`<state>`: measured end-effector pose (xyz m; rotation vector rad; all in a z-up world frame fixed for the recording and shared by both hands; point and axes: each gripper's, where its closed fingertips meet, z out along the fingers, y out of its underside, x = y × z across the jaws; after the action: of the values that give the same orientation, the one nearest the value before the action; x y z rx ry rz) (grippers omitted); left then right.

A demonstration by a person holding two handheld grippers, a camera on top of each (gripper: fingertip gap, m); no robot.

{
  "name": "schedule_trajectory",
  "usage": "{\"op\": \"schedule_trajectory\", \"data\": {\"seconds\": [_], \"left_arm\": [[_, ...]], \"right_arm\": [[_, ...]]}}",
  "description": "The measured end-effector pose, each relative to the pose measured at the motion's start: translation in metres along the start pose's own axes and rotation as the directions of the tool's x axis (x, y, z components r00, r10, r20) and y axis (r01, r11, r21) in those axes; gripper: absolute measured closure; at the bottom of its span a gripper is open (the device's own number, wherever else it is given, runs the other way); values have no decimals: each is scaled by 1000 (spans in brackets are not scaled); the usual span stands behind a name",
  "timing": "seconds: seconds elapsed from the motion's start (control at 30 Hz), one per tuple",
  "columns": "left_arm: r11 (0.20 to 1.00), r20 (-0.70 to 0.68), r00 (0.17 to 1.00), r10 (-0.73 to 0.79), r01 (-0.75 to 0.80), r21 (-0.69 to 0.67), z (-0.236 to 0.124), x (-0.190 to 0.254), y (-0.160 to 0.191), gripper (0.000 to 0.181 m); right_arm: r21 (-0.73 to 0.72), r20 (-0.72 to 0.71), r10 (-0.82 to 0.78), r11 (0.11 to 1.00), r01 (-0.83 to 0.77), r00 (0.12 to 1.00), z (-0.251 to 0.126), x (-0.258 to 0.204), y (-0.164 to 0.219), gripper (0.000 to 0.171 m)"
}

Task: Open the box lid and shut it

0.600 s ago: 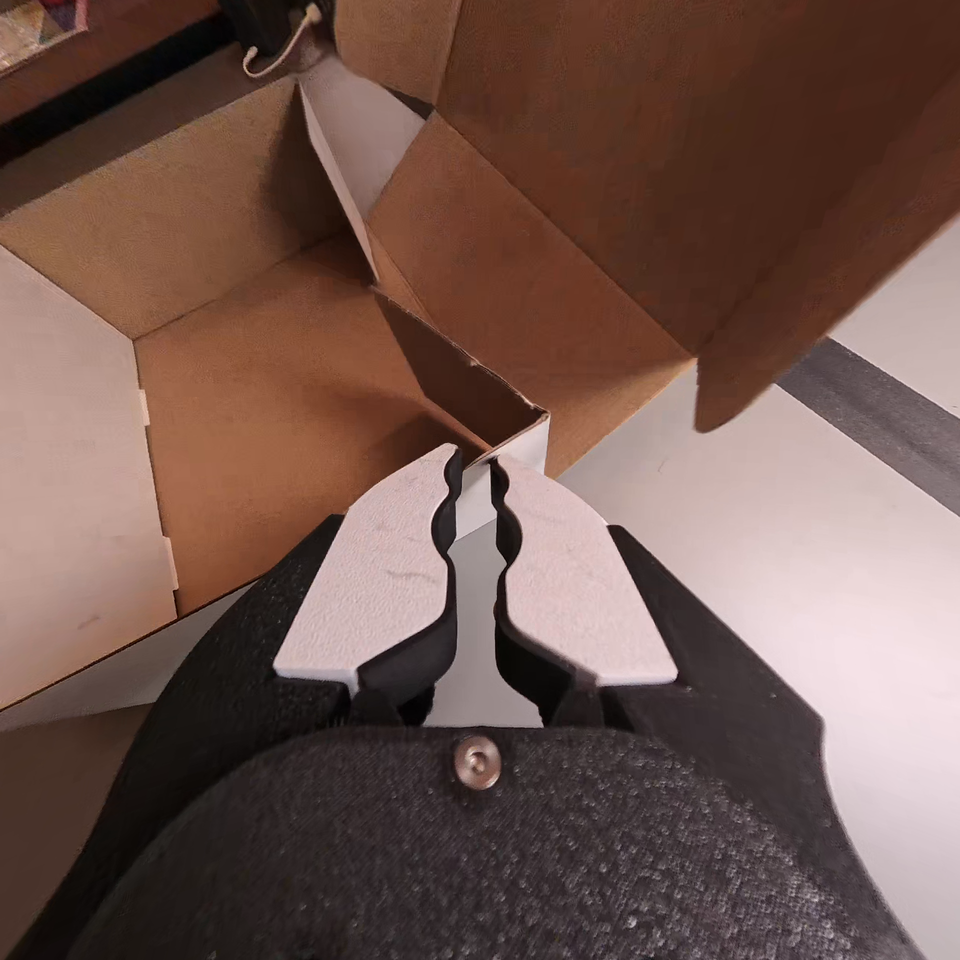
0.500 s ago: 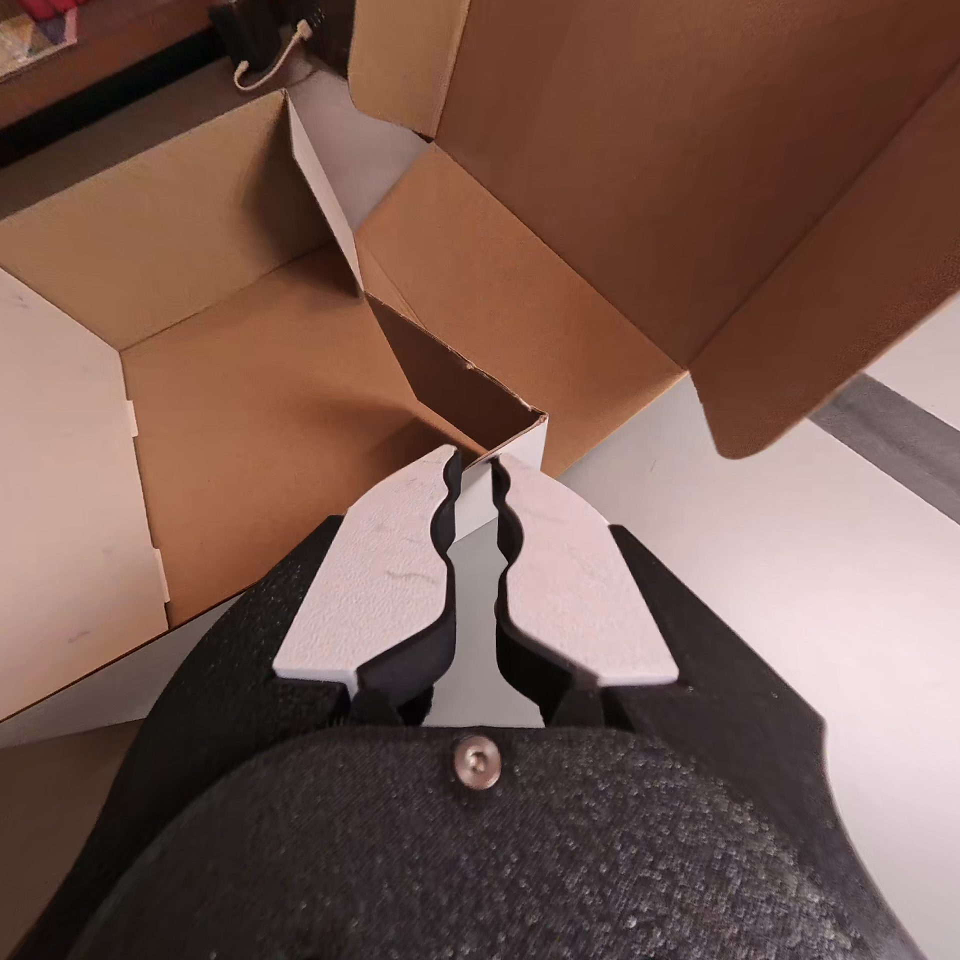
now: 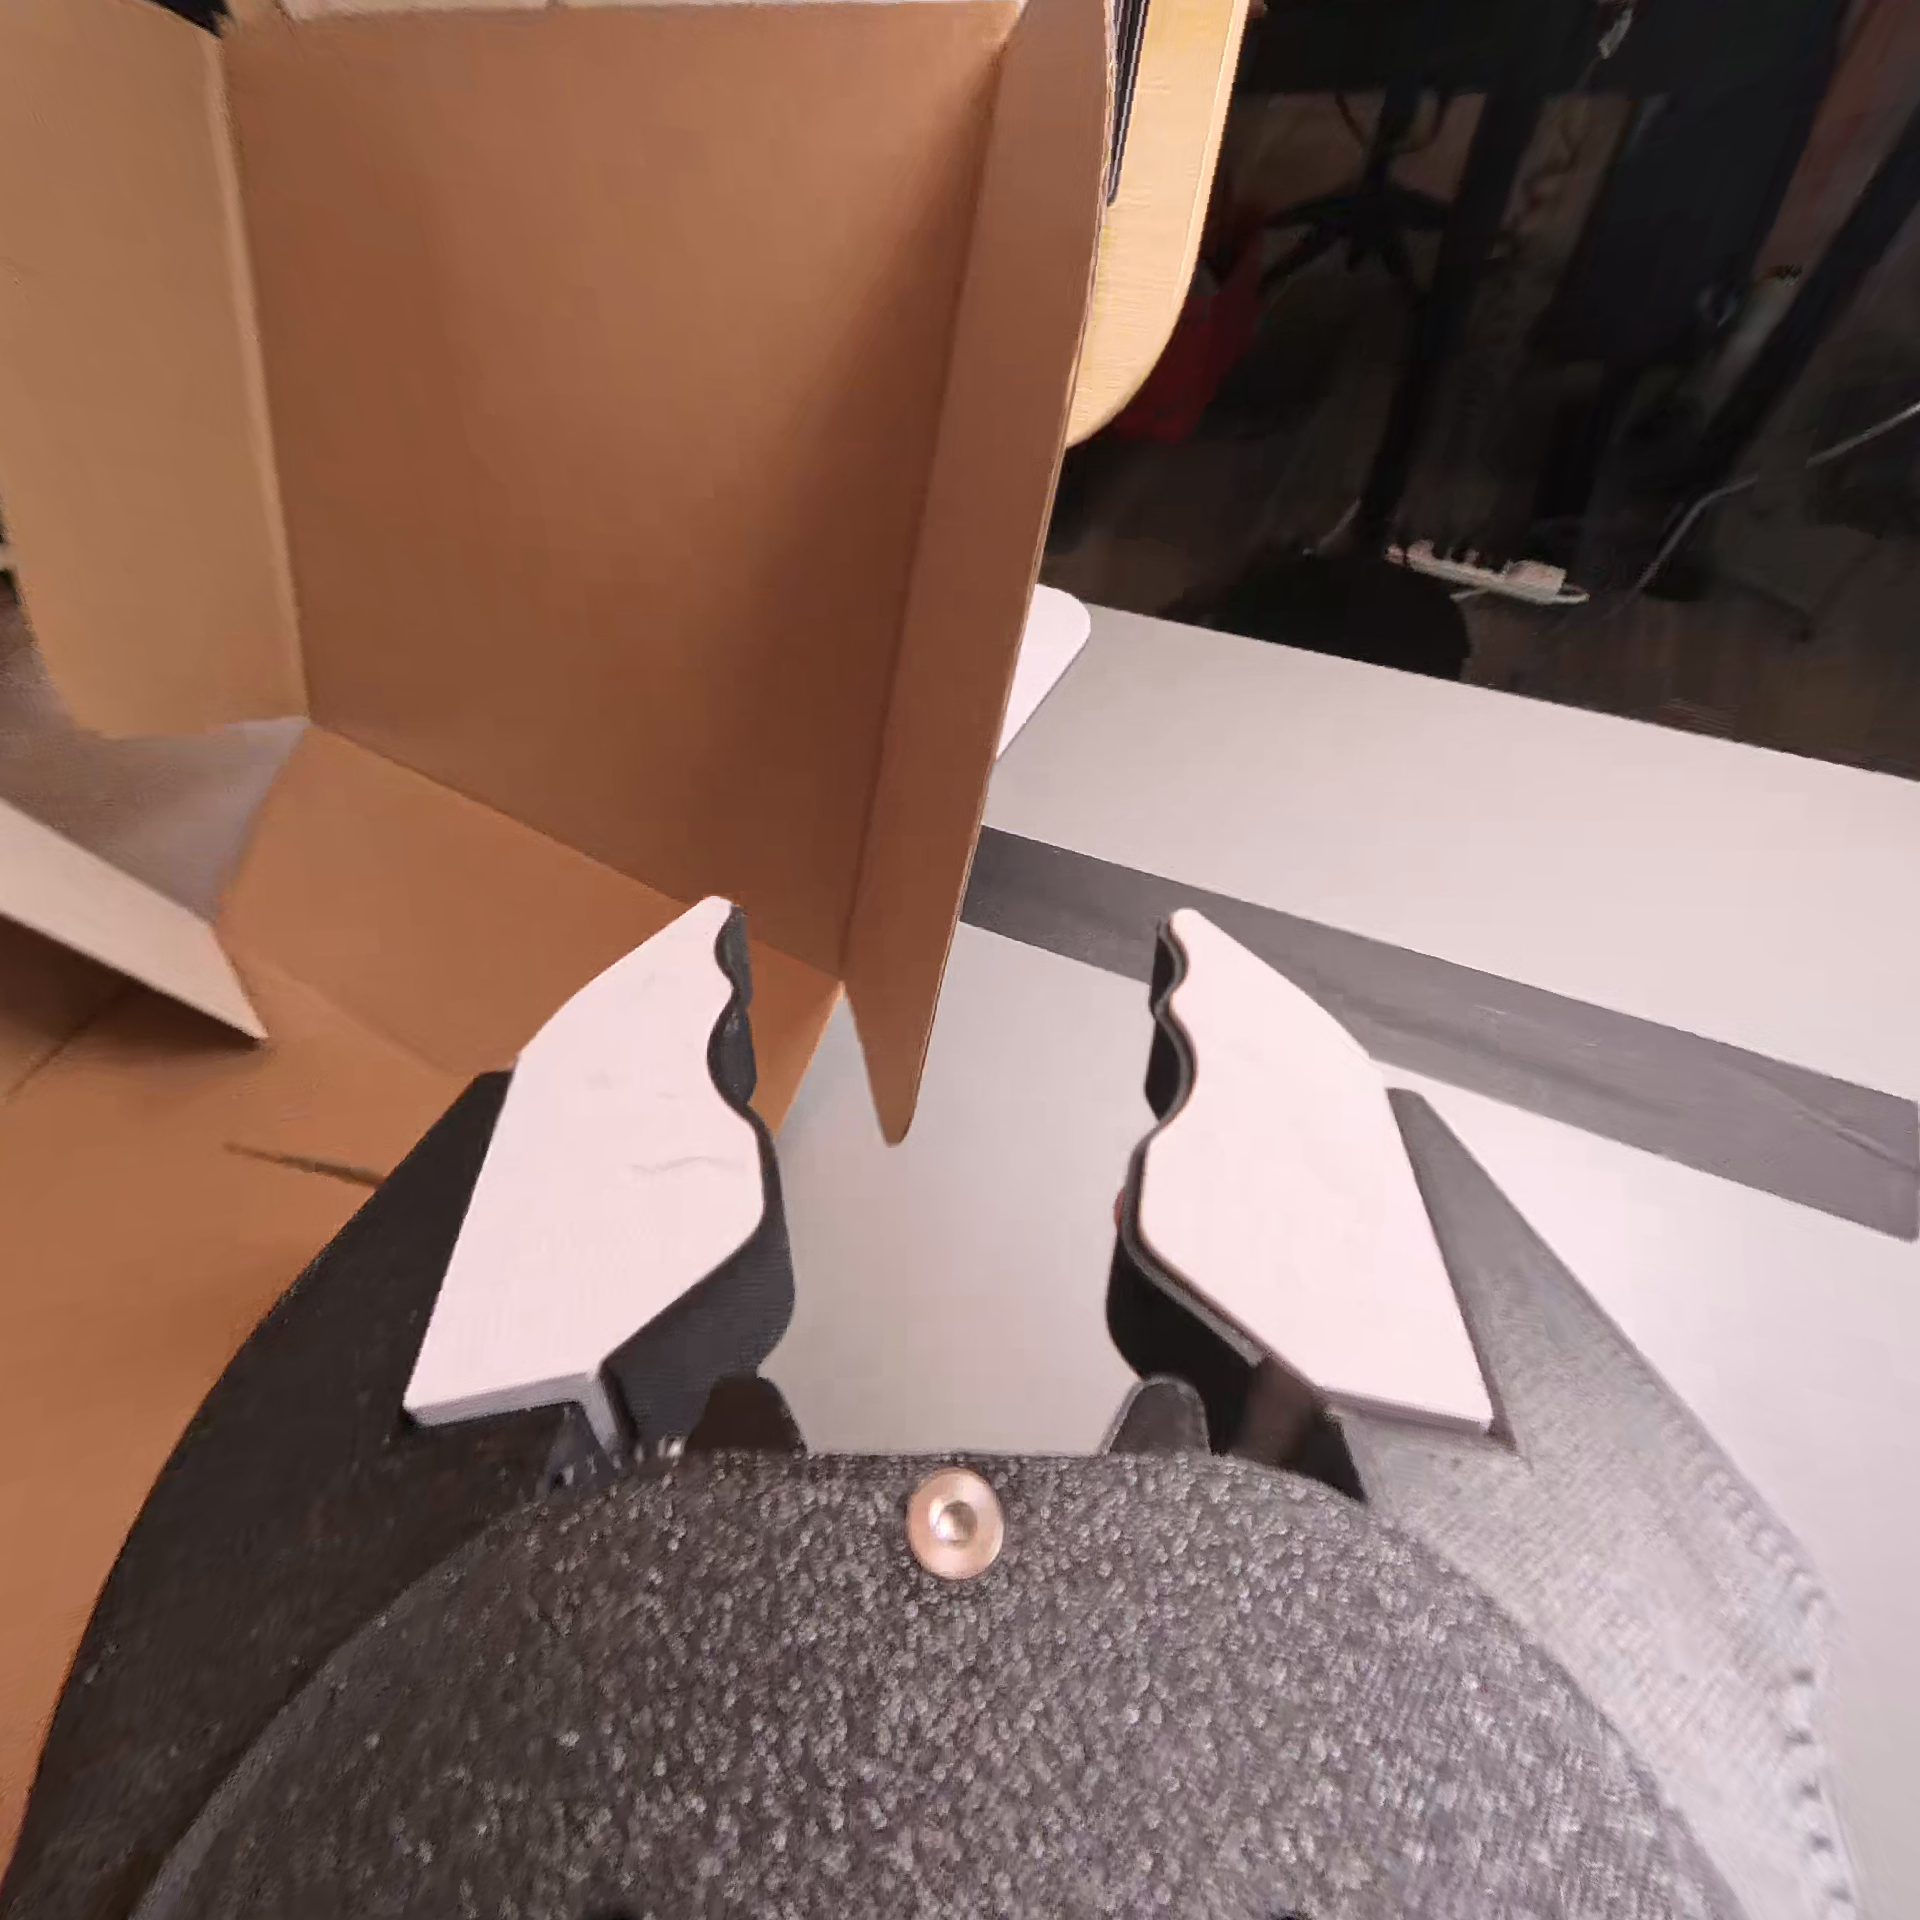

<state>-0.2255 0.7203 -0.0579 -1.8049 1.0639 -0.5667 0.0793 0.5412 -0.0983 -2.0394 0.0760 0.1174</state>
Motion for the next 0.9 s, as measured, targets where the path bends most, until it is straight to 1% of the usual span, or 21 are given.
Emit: {"op": "schedule_trajectory", "data": {"seconds": [0.03,0.07,0.1,0.13,0.17,0.2,0.27,0.3,0.37,0.43,0.57,0.67,0.73,0.83,0.9], "left_arm": [[1000,3,1000,-29,29,-6,11,-1,-1,116],[999,14,999,-41,42,-18,22,-3,-2,113],[998,29,999,-35,36,-43,32,-6,-1,114],[996,18,1000,-26,27,-80,42,-4,4,116],[992,-17,1000,-23,20,-123,49,2,11,127],[989,-22,1000,-9,6,-146,53,3,15,143],[993,19,999,46,-43,-114,48,0,13,156],[996,14,999,51,-50,-74,42,1,8,162],[1000,-56,998,7,-6,10,25,11,-5,163],[999,-115,993,-12,18,48,7,22,-10,165],[990,-163,987,-3,26,141,-31,44,-13,164],[969,-169,985,-28,68,236,-63,61,-5,163],[950,-173,984,-47,97,297,-81,73,2,162],[922,-152,987,-59,112,372,-104,94,15,161],[909,-115,992,-46,90,408,-116,106,23,160]], "right_arm": [[-30,-13,-5,1000,4,1000,11,3,-3,95],[-60,-16,-1,998,0,1000,22,4,-5,95],[-95,-5,2,995,-2,1000,32,3,-5,102],[-134,32,-3,991,7,999,39,-3,-4,115],[-172,59,-15,985,25,998,43,-10,-2,128],[-175,41,-46,983,52,998,44,-12,-6,141],[-153,-1,-79,985,78,997,40,-24,-16,168],[-145,-52,-90,986,82,995,36,-25,-20,168],[-136,-166,-147,983,125,975,27,-26,-24,167],[-122,-220,-184,980,160,958,19,-32,-27,164],[-47,-250,-208,978,203,946,-1,-56,-32,158],[33,-289,-256,960,277,923,-19,-71,-21,159],[96,-298,-246,954,285,922,-32,-79,-15,160],[193,-286,-219,940,280,933,-55,-89,-13,160],[210,-291,-234,931,300,928,-67,-95,-11,160]]}}
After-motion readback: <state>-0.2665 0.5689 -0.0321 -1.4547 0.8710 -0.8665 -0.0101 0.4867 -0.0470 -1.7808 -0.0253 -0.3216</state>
